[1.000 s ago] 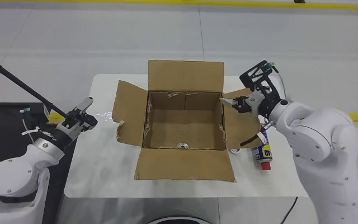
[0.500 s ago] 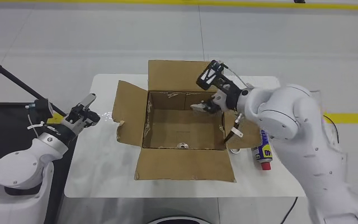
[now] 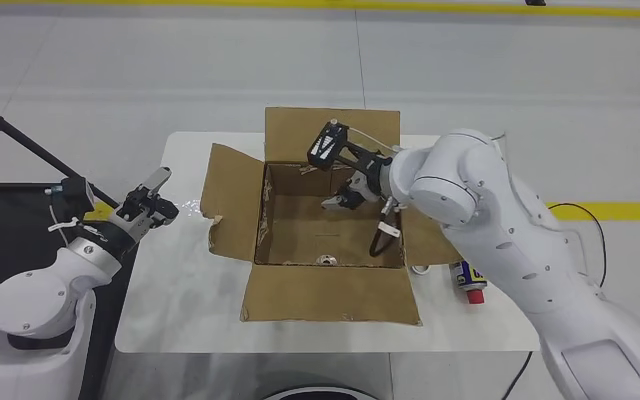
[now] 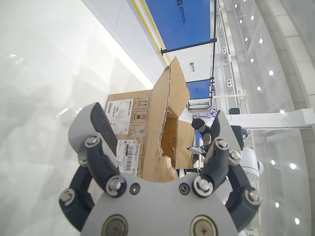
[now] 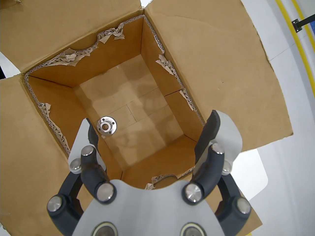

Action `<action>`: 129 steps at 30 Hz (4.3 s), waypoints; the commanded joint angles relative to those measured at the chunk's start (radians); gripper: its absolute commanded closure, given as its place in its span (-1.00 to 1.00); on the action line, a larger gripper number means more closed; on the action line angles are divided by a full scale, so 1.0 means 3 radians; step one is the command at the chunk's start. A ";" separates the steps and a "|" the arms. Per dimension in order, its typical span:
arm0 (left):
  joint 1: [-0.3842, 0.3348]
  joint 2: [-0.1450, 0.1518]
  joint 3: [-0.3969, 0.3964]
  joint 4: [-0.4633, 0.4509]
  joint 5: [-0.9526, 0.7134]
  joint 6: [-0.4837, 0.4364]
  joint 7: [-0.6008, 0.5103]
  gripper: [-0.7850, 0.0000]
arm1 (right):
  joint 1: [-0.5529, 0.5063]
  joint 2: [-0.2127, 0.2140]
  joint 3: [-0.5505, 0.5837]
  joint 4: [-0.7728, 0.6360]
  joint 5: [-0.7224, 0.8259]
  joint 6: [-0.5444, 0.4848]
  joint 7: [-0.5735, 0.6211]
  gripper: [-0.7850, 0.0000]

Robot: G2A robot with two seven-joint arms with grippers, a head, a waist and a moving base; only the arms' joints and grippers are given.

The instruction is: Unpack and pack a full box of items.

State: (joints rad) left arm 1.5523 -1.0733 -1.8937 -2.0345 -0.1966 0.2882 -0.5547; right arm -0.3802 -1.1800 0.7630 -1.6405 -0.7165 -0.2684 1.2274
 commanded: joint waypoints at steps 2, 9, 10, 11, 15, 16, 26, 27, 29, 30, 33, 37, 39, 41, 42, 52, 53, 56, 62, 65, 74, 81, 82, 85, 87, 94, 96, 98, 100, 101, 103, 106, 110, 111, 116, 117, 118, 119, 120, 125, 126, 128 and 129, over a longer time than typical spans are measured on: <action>0.0000 0.0000 0.0000 0.0000 0.0000 0.0000 0.0000 -1.00 | 0.0000 0.0000 0.0000 0.0000 0.0000 0.0000 0.0000 -1.00; 0.0115 -0.0002 -0.0024 -0.0108 0.0008 -0.0109 0.0007 -1.00 | -0.0113 -0.0060 -0.0243 0.0045 0.0020 -0.0043 -0.0122 -1.00; 0.0142 -0.0002 -0.0044 -0.0127 0.0005 -0.0127 0.0002 -1.00 | -0.0107 -0.0080 -0.0302 0.0064 0.0022 -0.0028 -0.0112 -1.00; 0.0167 -0.0003 -0.0064 -0.0147 -0.0008 -0.0145 0.0003 -1.00 | -0.0100 -0.0102 -0.0358 0.0085 0.0029 -0.0009 -0.0117 -1.00; 0.0278 -0.0007 -0.0138 -0.0222 -0.0070 -0.0210 -0.0008 -1.00 | -0.0041 -0.0205 -0.0612 0.0213 -0.0033 0.0199 -0.0021 -1.00; 0.0303 -0.0008 -0.0157 -0.0238 -0.0080 -0.0224 -0.0008 -1.00 | -0.0021 -0.0236 -0.0671 0.0248 -0.0055 0.0279 0.0004 -1.00; 0.0536 -0.0018 -0.0322 -0.0355 -0.0176 -0.0311 -0.0029 -1.00 | 0.0129 -0.0537 -0.1105 0.0666 -0.0019 0.0655 0.0181 -1.00; 0.0553 -0.0020 -0.0334 -0.0363 -0.0187 -0.0313 -0.0026 -1.00 | 0.0145 -0.0563 -0.1131 0.0704 -0.0009 0.0661 0.0208 -1.00; 0.0579 -0.0022 -0.0348 -0.0378 -0.0213 -0.0318 -0.0023 -1.00 | 0.0169 -0.0610 -0.1164 0.0774 0.0063 0.0633 0.0264 -1.00; 0.0588 -0.0023 -0.0352 -0.0384 -0.0218 -0.0320 -0.0022 -1.00 | 0.0183 -0.0630 -0.1179 0.0799 0.0078 0.0624 0.0297 -1.00; 0.0605 -0.0025 -0.0350 -0.0406 -0.0248 -0.0318 -0.0031 -1.00 | 0.0217 -0.0677 -0.1205 0.0852 0.0139 0.0579 0.0410 -1.00; 0.0608 -0.0026 -0.0351 -0.0426 -0.0295 -0.0310 -0.0045 -1.00 | 0.0228 -0.0706 -0.1194 0.0859 0.0206 0.0533 0.0535 -1.00; 0.0610 -0.0026 -0.0350 -0.0434 -0.0296 -0.0303 -0.0042 -1.00 | 0.0222 -0.0709 -0.1170 0.0847 0.0229 0.0502 0.0563 -1.00; 0.0611 -0.0026 -0.0343 -0.0441 -0.0293 -0.0299 -0.0039 -1.00 | 0.0204 -0.0708 -0.1151 0.0813 0.0238 0.0484 0.0583 -1.00; 0.0612 -0.0025 -0.0338 -0.0443 -0.0288 -0.0299 -0.0040 -1.00 | 0.0191 -0.0706 -0.1140 0.0799 0.0245 0.0474 0.0590 -1.00; 0.0643 -0.0031 -0.0287 -0.0435 -0.0267 -0.0330 0.0010 -1.00 | 0.0115 -0.0723 -0.1158 0.0829 -0.0146 0.0718 0.0619 -1.00; 0.0647 -0.0031 -0.0284 -0.0429 -0.0262 -0.0332 0.0017 -1.00 | 0.0115 -0.0732 -0.1176 0.0849 -0.0212 0.0759 0.0629 -1.00; 0.0656 -0.0034 -0.0272 -0.0416 -0.0257 -0.0343 0.0036 -1.00 | 0.0093 -0.0770 -0.1210 0.0932 -0.0247 0.0785 0.0614 -0.95; 0.0654 -0.0039 -0.0260 -0.0385 -0.0266 -0.0349 0.0104 -1.00 | 0.0121 -0.0870 -0.1257 0.1231 -0.0143 0.0645 0.0642 -0.87; 0.0650 -0.0041 -0.0254 -0.0375 -0.0264 -0.0349 0.0117 -1.00 | 0.0141 -0.0919 -0.1267 0.1381 -0.0075 0.0563 0.0648 -0.64; 0.0642 -0.0044 -0.0237 -0.0333 -0.0262 -0.0368 0.0141 -1.00 | 0.0171 -0.1016 -0.1264 0.1628 0.0074 0.0378 0.0726 -0.11; 0.0651 -0.0047 -0.0257 -0.0314 -0.0281 -0.0383 0.0134 -1.00 | 0.0175 -0.1056 -0.1240 0.1658 0.0166 0.0247 0.0811 0.08; 0.0654 -0.0047 -0.0262 -0.0315 -0.0287 -0.0388 0.0132 -1.00 | 0.0173 -0.1063 -0.1245 0.1657 0.0170 0.0239 0.0830 0.08; 0.0667 -0.0049 -0.0283 -0.0317 -0.0305 -0.0399 0.0130 -1.00 | 0.0167 -0.1085 -0.1267 0.1681 0.0177 0.0214 0.0890 0.08; 0.0681 -0.0050 -0.0297 -0.0318 -0.0315 -0.0409 0.0126 -1.00 | 0.0161 -0.1100 -0.1270 0.1704 0.0189 0.0210 0.0893 0.11; 0.0710 -0.0054 -0.0324 -0.0324 -0.0338 -0.0418 0.0121 -1.00 | 0.0143 -0.1142 -0.1286 0.1778 0.0185 0.0183 0.0925 0.08; 0.0714 -0.0056 -0.0330 -0.0326 -0.0344 -0.0418 0.0126 -1.00 | 0.0141 -0.1153 -0.1290 0.1799 0.0187 0.0166 0.0938 0.09; 0.0719 -0.0057 -0.0336 -0.0335 -0.0347 -0.0414 0.0126 -1.00 | 0.0135 -0.1164 -0.1292 0.1821 0.0196 0.0157 0.0954 0.09; 0.0723 -0.0058 -0.0341 -0.0343 -0.0356 -0.0414 0.0127 -1.00 | 0.0134 -0.1179 -0.1303 0.1842 0.0198 0.0148 0.0987 0.09; 0.0725 -0.0058 -0.0343 -0.0346 -0.0357 -0.0413 0.0127 -1.00 | 0.0131 -0.1186 -0.1305 0.1854 0.0210 0.0135 0.0991 0.10; 0.0726 -0.0059 -0.0348 -0.0350 -0.0359 -0.0410 0.0125 -1.00 | 0.0132 -0.1200 -0.1313 0.1884 0.0206 0.0123 0.1002 0.14; 0.0727 -0.0060 -0.0352 -0.0351 -0.0357 -0.0412 0.0131 -1.00 | 0.0137 -0.1222 -0.1325 0.1922 0.0188 0.0131 0.1014 0.16; 0.0728 -0.0061 -0.0354 -0.0352 -0.0358 -0.0411 0.0132 -1.00 | 0.0140 -0.1247 -0.1332 0.1977 0.0160 0.0138 0.1003 0.44; 0.0728 -0.0061 -0.0355 -0.0353 -0.0358 -0.0411 0.0132 -1.00 | 0.0139 -0.1254 -0.1331 0.1991 0.0162 0.0134 0.0998 0.46; 0.0728 -0.0063 -0.0368 -0.0352 -0.0362 -0.0399 0.0138 -1.00 | 0.0131 -0.1286 -0.1342 0.2078 0.0154 0.0108 0.0991 0.44; 0.0727 -0.0063 -0.0371 -0.0353 -0.0360 -0.0399 0.0140 -1.00 | 0.0129 -0.1293 -0.1343 0.2095 0.0156 0.0101 0.0989 0.45; 0.0727 -0.0063 -0.0372 -0.0353 -0.0359 -0.0400 0.0139 -1.00 | 0.0130 -0.1299 -0.1343 0.2111 0.0156 0.0094 0.0986 0.44; 0.0726 -0.0064 -0.0374 -0.0350 -0.0361 -0.0400 0.0143 -1.00 | 0.0130 -0.1304 -0.1344 0.2127 0.0153 0.0087 0.0987 0.44; 0.0727 -0.0065 -0.0374 -0.0350 -0.0363 -0.0400 0.0146 -1.00 | 0.0130 -0.1310 -0.1341 0.2142 0.0153 0.0088 0.0986 0.44; 0.0727 -0.0066 -0.0374 -0.0353 -0.0355 -0.0392 0.0144 -1.00 | 0.0122 -0.1330 -0.1333 0.2217 0.0159 0.0054 0.0989 0.72; 0.0727 -0.0066 -0.0374 -0.0352 -0.0356 -0.0391 0.0147 -1.00 | 0.0121 -0.1332 -0.1329 0.2230 0.0158 0.0048 0.0985 0.92; 0.0727 -0.0067 -0.0373 -0.0352 -0.0358 -0.0391 0.0154 -1.00 | 0.0121 -0.1337 -0.1319 0.2247 0.0155 0.0044 0.0979 1.00; 0.0727 -0.0067 -0.0374 -0.0354 -0.0353 -0.0394 0.0156 -1.00 | 0.0123 -0.1338 -0.1312 0.2253 0.0151 0.0044 0.0972 1.00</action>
State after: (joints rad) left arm 1.7703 -1.0934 -2.0058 -2.1401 -0.3035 0.1710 -0.5086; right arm -0.3439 -1.5810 0.3673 -0.9666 -0.6696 -0.2552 1.5211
